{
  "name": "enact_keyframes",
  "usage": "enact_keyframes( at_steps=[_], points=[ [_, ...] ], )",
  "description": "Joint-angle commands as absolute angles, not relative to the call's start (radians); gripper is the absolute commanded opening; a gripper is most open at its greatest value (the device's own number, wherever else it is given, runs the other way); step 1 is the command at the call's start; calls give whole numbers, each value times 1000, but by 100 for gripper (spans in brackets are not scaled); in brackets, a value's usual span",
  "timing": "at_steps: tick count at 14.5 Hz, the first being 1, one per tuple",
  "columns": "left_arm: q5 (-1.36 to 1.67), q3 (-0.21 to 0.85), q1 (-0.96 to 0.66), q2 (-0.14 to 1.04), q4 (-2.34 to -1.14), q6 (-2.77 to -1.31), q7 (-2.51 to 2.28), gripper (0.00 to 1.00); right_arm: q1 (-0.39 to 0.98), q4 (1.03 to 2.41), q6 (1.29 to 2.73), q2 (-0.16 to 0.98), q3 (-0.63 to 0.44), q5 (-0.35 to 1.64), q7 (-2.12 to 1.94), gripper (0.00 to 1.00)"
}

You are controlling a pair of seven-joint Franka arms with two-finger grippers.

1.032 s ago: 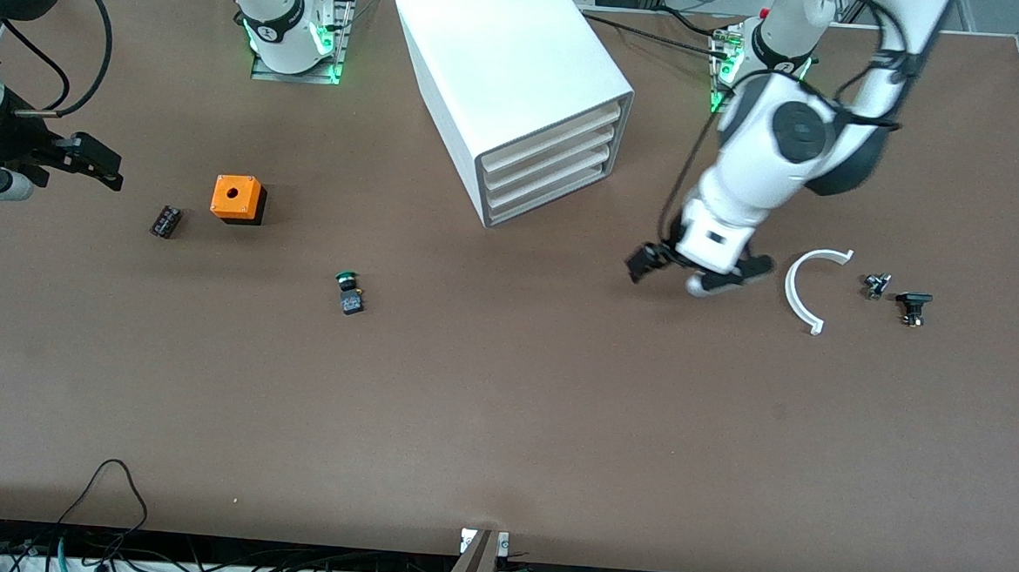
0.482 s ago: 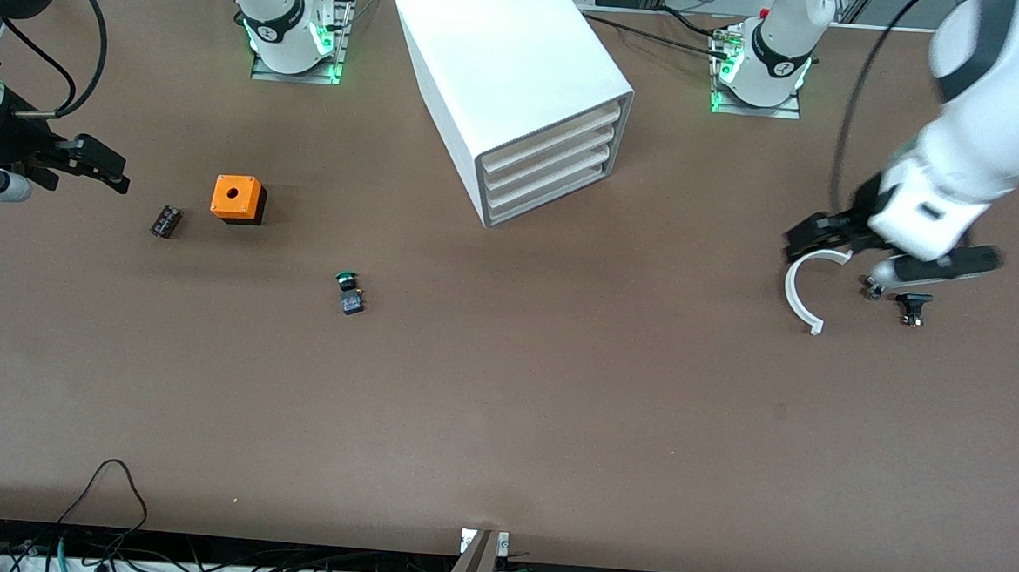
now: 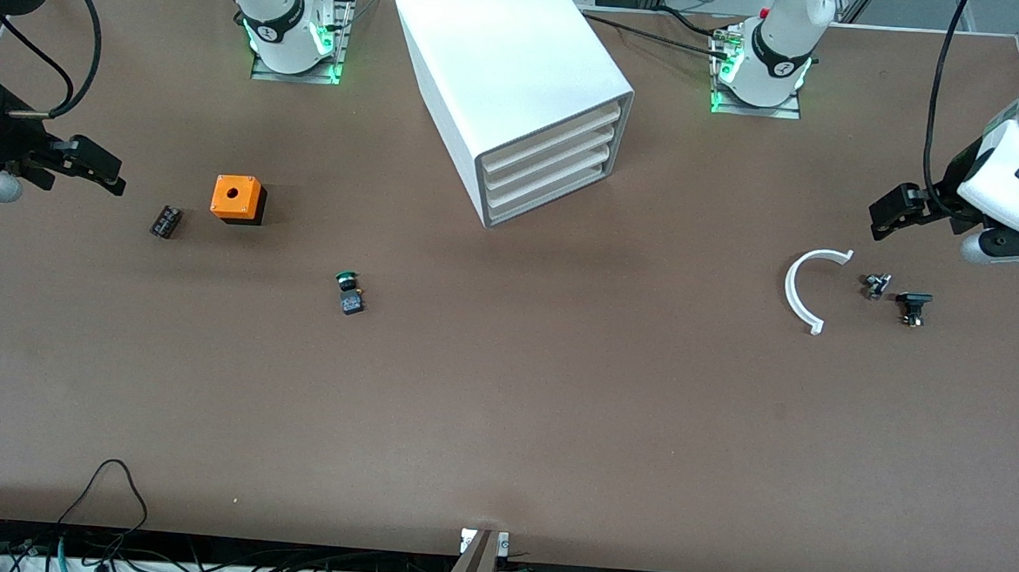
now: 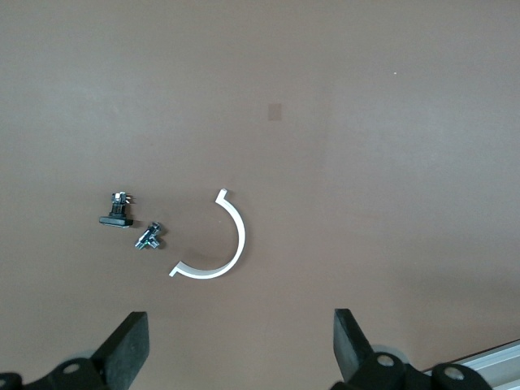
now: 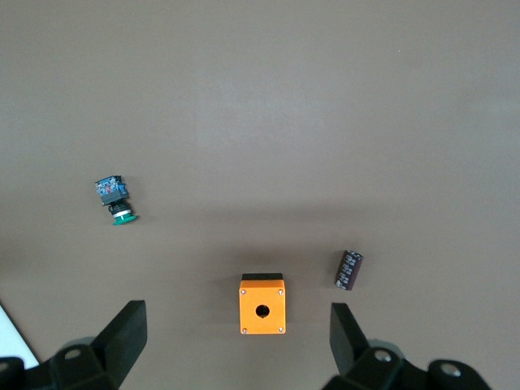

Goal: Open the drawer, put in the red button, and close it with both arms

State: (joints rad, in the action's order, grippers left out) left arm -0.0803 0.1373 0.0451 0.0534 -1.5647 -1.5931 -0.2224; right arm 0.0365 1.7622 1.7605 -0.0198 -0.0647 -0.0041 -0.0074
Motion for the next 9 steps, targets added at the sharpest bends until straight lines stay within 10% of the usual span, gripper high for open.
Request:
enact_keyframes(
  at_steps=[1,9],
  points=[
    [-89,118,35,60,-1534,-1572,-190,100,37,1741,1747,-9,-64,2,-6,100],
    [-32,118,34,55,-1508,-1560,-190,100,37,1741,1743,-12,-64,0,-28,100]
  ],
)
